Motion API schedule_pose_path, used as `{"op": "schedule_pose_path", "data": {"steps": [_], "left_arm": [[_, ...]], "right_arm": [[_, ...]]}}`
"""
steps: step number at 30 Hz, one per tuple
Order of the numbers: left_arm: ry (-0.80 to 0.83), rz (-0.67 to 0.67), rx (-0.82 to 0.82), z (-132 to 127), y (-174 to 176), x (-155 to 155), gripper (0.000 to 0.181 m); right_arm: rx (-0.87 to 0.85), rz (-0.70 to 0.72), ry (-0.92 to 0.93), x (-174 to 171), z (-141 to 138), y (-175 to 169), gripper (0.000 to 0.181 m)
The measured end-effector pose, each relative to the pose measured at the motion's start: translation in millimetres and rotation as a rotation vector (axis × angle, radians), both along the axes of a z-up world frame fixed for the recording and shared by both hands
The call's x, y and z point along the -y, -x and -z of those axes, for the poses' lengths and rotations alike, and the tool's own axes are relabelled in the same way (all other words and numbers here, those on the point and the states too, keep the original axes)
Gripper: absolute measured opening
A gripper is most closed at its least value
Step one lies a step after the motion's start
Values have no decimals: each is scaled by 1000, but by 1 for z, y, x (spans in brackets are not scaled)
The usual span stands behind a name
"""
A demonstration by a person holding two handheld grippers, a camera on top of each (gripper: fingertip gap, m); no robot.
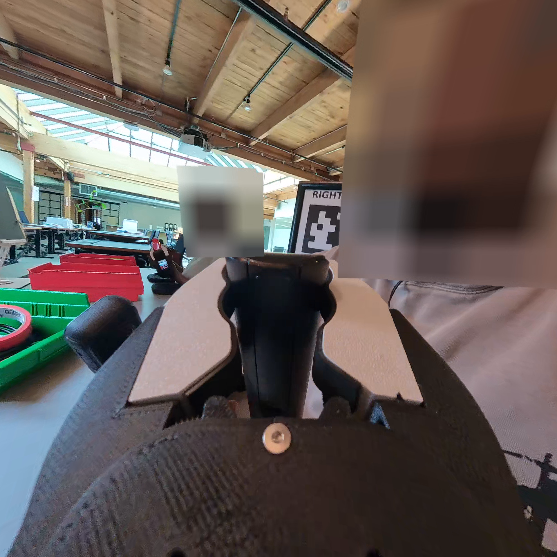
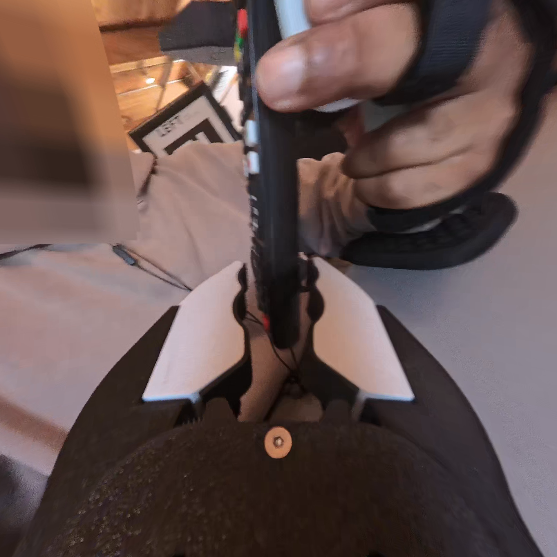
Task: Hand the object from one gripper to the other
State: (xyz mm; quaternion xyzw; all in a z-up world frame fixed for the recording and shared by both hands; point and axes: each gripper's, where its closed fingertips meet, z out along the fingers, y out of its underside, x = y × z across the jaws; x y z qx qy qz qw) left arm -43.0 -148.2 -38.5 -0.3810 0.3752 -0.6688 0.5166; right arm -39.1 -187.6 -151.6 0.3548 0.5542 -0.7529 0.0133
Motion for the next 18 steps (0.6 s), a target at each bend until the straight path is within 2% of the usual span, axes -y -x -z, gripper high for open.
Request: {"op": "schedule_pose_path", "data": {"steps": [1,3,5,6,8,10,12,15,18], "left_arm": [[5,9,-14,4,-2,-1,56],[53,17,0,4,3,-8,56],[103,-71,12,3,14,-26,52],[130,-134,10,4,20,-37,50],[175,-232,-3,7,30,-52,44],[220,-293,-25,10,38,-63,49],[249,-337,-34,11,48,-73,48],[331,-346,-17,16,62,-85,43],[524,-220,53,23,68,-94,45]], "right_arm": [[-18,-2,-14,5,-1,0,27],[-61,45,-68,3,-4,1,28],[-74,130,-52,-14,-11,5,28],[-86,196,-66,-25,-12,7,27],[-124,356,-218,-48,-7,13,26],[-174,523,-368,-70,-9,16,26],[-228,724,-586,-97,-12,17,26],[-331,1032,-1115,-144,-21,8,25],[-465,1142,-1612,-165,-28,-5,25]]}}
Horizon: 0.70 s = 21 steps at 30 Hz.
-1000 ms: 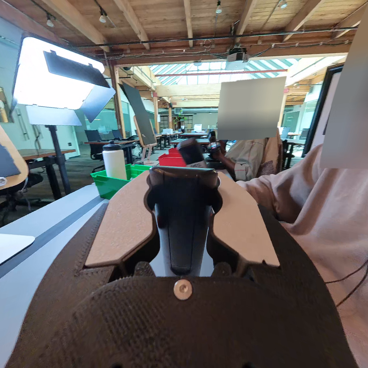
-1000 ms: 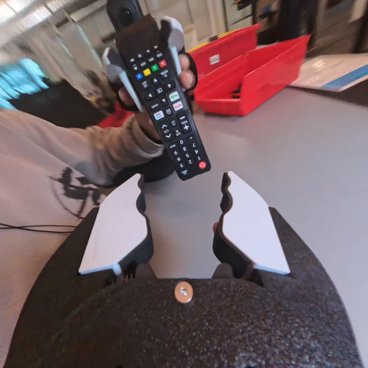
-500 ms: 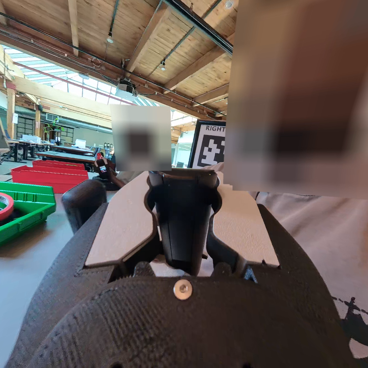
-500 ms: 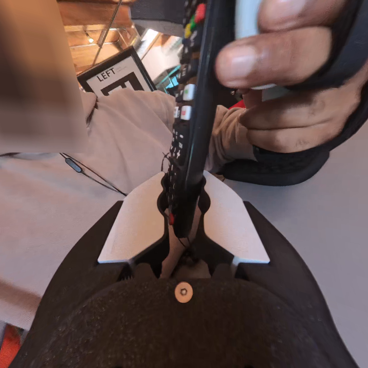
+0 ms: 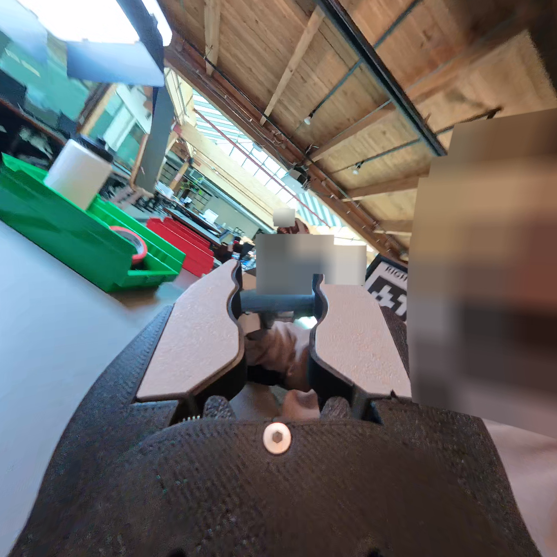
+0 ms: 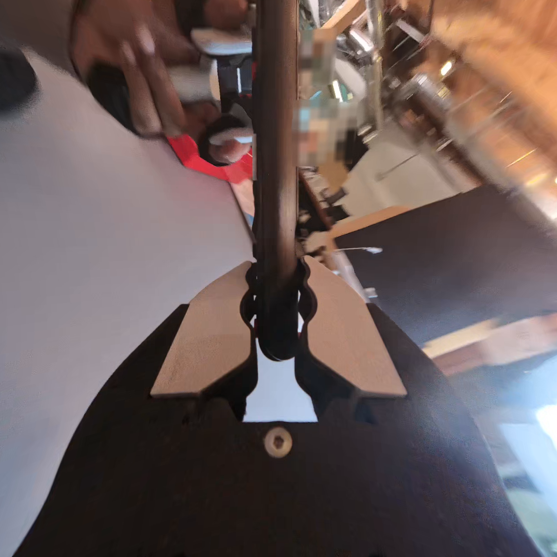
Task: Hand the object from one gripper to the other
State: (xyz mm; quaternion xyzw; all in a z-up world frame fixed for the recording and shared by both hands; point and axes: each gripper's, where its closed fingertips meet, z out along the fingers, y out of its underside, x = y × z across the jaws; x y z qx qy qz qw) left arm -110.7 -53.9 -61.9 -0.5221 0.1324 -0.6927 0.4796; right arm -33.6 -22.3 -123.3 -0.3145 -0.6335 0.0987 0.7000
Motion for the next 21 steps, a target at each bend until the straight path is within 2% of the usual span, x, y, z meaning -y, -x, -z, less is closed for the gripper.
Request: {"op": "schedule_pose_path", "data": {"steps": [3,5,8,13,14,16,18,21], "left_arm": [[215,159,60,24,-10,-7,47],[323,248,-31,53,-28,-6,49],[361,423,-161,82,-55,14,52],[392,701,-297,106,-85,60,49],[384,723,-316,108,-90,66,43],[354,681,-356,114,-98,65,31],[271,654,-387,112,-100,65,27],[138,511,-480,113,-93,52,26]], "right_arm": [[54,11,-401,6,4,-3,25],[100,4,-538,11,13,1,25],[151,-23,-625,17,25,7,25],[180,-46,-689,25,37,15,26],[179,-41,-690,24,38,15,26],[126,-17,-682,23,29,15,30],[68,26,-629,20,13,12,36],[0,92,-478,5,-12,0,57]]}}
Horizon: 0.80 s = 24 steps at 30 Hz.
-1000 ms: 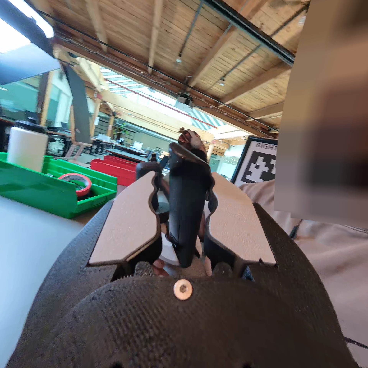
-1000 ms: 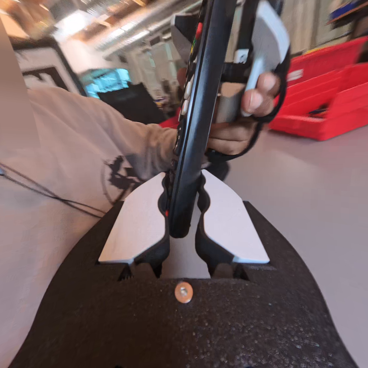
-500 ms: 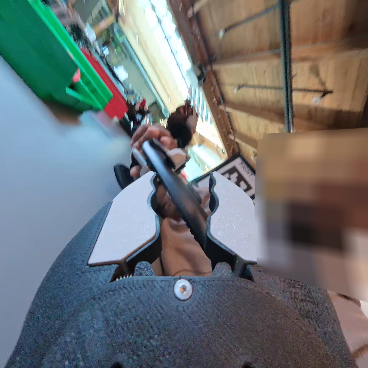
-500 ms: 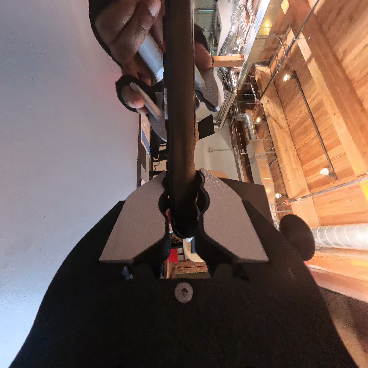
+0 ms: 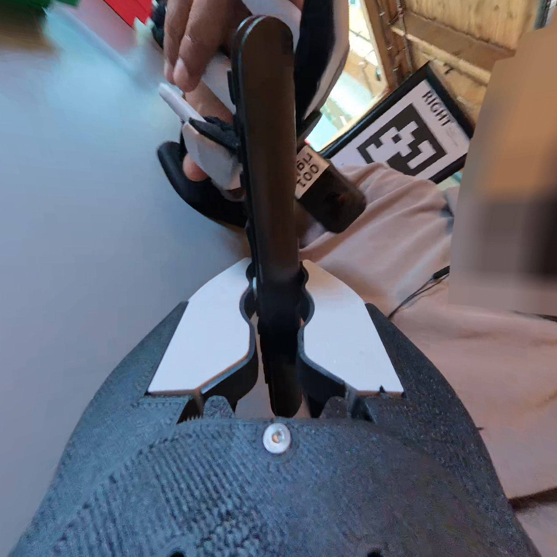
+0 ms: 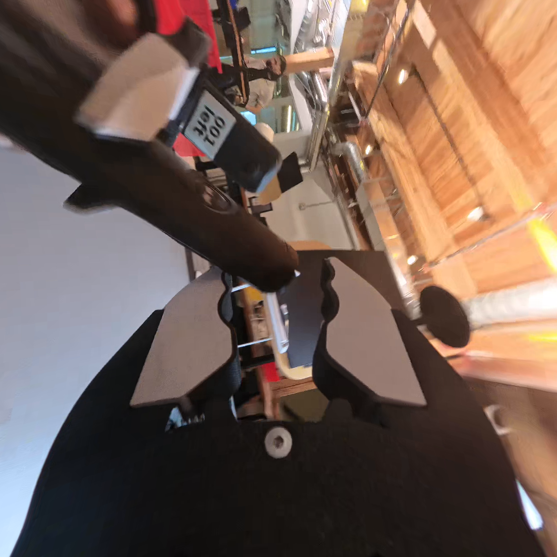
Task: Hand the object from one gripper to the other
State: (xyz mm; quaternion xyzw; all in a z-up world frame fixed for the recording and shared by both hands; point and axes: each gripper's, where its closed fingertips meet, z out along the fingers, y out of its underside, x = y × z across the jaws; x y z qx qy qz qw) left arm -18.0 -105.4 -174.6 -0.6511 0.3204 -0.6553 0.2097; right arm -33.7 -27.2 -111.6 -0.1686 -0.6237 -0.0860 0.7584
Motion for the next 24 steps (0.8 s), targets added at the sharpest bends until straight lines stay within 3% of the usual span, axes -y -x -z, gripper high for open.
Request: {"op": "schedule_pose_path", "data": {"steps": [2,5,8,10,13,15,18,24], "left_arm": [[-149,-102,-52,-1,8,-13,26],[-421,-248,-121,-10,20,-31,26],[-689,-347,-167,-22,26,-37,25],[-811,-358,-170,-28,25,-32,25],[-951,-335,-207,-26,19,-24,25],[-1024,-321,-249,-22,15,-21,25],[-1051,-291,-285,-16,10,-18,25],[-1013,-317,-289,-15,11,-23,31]], "right_arm": [[-31,-26,260,-13,-2,-8,61],[42,-154,790,-18,24,-8,62],[120,-384,1323,10,41,0,64],[150,-498,1451,30,41,6,65],[143,-629,1470,57,26,13,58],[114,-652,1450,63,16,15,44],[164,-606,1282,73,23,14,22],[167,-488,929,74,19,11,21]]}}
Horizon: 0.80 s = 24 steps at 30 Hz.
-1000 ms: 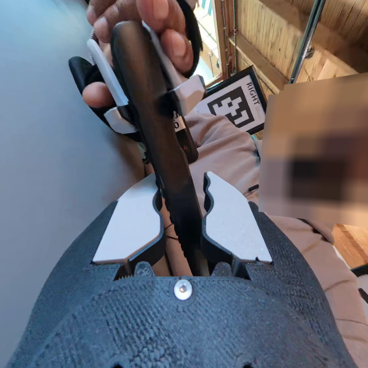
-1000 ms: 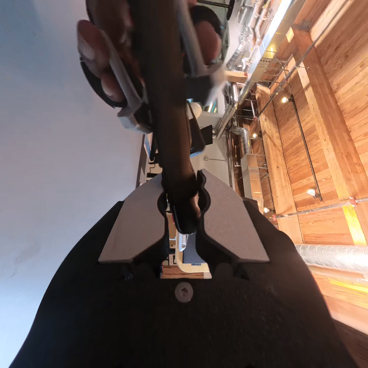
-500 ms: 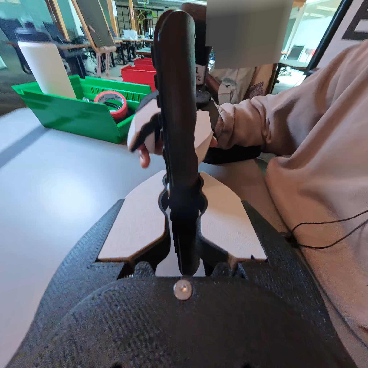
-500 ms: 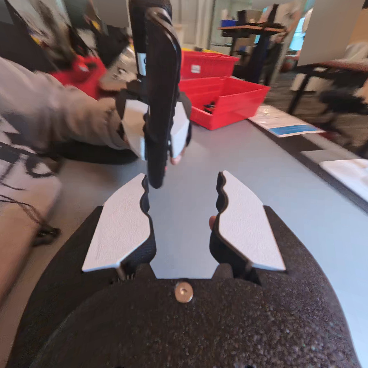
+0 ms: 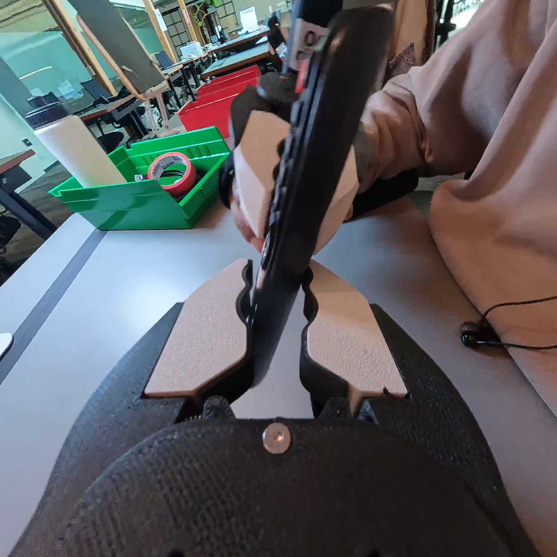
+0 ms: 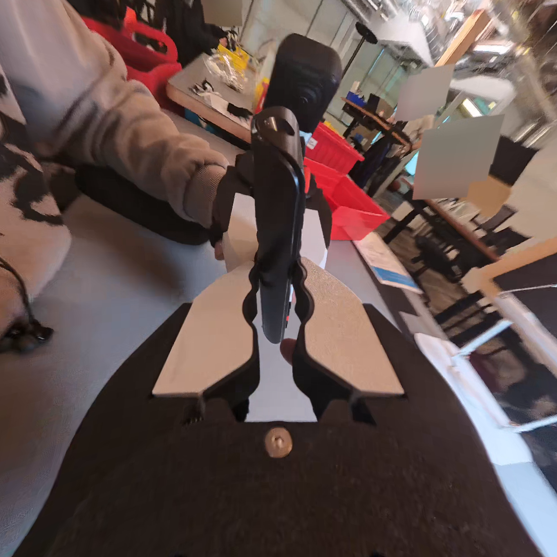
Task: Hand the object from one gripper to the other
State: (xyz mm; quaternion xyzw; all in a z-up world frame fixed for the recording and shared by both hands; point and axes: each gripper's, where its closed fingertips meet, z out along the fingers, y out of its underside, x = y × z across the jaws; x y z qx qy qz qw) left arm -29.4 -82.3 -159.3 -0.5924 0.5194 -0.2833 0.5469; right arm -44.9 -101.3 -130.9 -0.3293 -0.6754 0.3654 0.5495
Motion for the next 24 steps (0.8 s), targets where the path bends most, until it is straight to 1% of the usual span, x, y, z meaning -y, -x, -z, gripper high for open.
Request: {"op": "schedule_pose_path", "data": {"steps": [1,3,4,5,7,9,10,11,12,14,15,16,17,18,19,20,22,23,24], "left_arm": [[6,-29,17,-2,4,-5,38],[-23,-136,70,-12,21,-22,56],[-45,-170,99,-19,30,-28,58],[-41,-189,118,-23,39,-32,55],[65,-209,177,-26,54,-40,55],[293,-184,310,-24,60,-45,54],[454,-159,398,-22,60,-47,52],[631,-95,503,-22,57,-46,52],[804,-2,630,-26,52,-43,54],[1078,178,884,-36,45,-39,57],[1164,210,923,-32,38,-38,57],[1211,208,889,-24,26,-35,58],[1230,200,830,-17,14,-29,58],[1229,188,786,-13,5,-25,53],[1209,166,762,-11,1,-25,41],[1172,155,750,-13,2,-25,37],[1061,132,756,-22,11,-29,28],[999,110,770,-28,20,-32,24],[935,86,775,-33,28,-35,24]], "right_arm": [[-15,18,-64,-2,-3,-2,21],[-69,68,-195,-7,-11,-7,21],[-89,92,-268,-10,-15,-10,21],[-112,124,-347,-13,-18,-12,21],[-145,189,-533,-20,-21,-17,21],[-170,227,-703,-22,-20,-18,21],[-175,236,-791,-22,-18,-16,21],[-175,242,-882,-20,-14,-14,21],[-174,243,-961,-18,-9,-11,21],[-150,218,-1053,-13,6,-4,21],[-137,201,-1087,-10,14,0,21],[-125,187,-1117,-7,22,4,21],[-109,174,-1136,-4,29,8,21],[-103,161,-1138,-1,36,12,21],[-121,154,-1141,3,38,14,21],[-121,160,-1141,3,39,16,23],[-137,215,-1077,-4,32,16,27],[-138,218,-1019,-7,29,15,30],[-125,217,-930,-9,28,14,34]]}}
